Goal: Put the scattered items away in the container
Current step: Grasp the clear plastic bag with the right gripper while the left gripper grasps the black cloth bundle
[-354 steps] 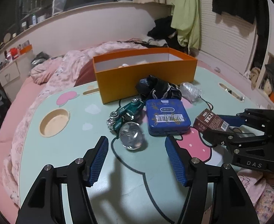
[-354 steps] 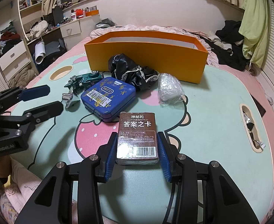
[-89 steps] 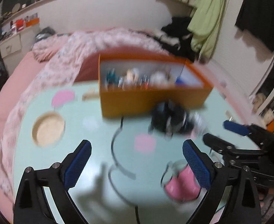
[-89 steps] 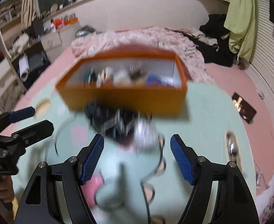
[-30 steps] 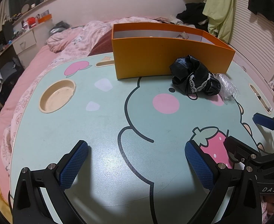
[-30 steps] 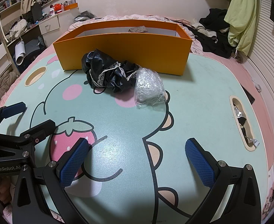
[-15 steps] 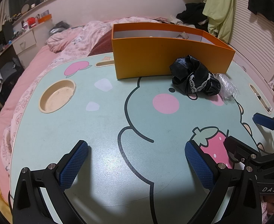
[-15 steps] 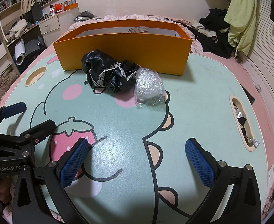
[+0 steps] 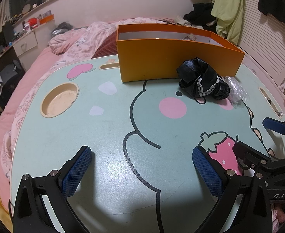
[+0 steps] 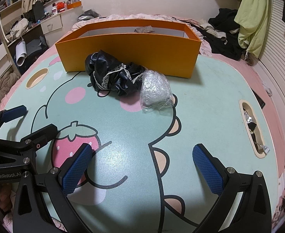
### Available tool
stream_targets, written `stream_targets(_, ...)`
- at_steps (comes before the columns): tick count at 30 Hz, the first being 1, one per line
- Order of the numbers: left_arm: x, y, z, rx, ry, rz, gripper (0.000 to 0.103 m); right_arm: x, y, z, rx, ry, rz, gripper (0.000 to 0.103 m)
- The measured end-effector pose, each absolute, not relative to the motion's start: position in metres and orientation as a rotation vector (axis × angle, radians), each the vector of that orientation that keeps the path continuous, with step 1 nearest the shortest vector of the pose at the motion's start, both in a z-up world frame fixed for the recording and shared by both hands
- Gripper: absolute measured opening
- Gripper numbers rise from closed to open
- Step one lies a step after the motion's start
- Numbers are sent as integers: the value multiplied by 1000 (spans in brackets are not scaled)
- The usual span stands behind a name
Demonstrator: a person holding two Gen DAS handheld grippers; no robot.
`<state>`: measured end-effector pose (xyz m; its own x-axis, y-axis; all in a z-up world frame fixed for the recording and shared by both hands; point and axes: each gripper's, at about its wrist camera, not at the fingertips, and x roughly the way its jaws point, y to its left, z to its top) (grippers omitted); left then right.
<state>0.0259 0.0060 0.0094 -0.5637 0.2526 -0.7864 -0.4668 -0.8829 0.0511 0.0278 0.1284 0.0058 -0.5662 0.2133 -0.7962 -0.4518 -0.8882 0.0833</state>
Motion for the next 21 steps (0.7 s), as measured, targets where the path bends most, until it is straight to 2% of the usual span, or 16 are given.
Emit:
stream_targets(4, 26, 6, 10, -1168, 355, 2437, 103, 27, 133, 7, -1202, 396, 2468, 103)
stream_targets(8, 26, 6, 10, -1168, 357, 2437, 103, 36, 165, 15, -1101, 553, 2458, 102)
stream_targets(13, 26, 6, 10, -1168, 356, 2436, 103, 17, 189, 25, -1103, 572, 2450, 84)
stream_targets(17, 26, 6, 10, -1167, 356, 2436, 103, -8, 187, 27, -1163, 527, 2501, 77)
stream_targets(18, 26, 6, 10, -1167, 356, 2436, 103, -14, 185, 26, -1174, 494, 2506, 69)
stream_targets(19, 26, 6, 10, -1166, 357, 2435, 103, -18, 183, 24, -1184, 480, 2503, 52)
stream_targets(20, 26, 7, 9, -1165, 358, 2432, 103, -21, 183, 22, -1195, 480, 2504, 40)
stream_targets(21, 27, 7, 9, -1163, 357, 2427, 103, -20, 183, 20, -1199, 495, 2511, 33)
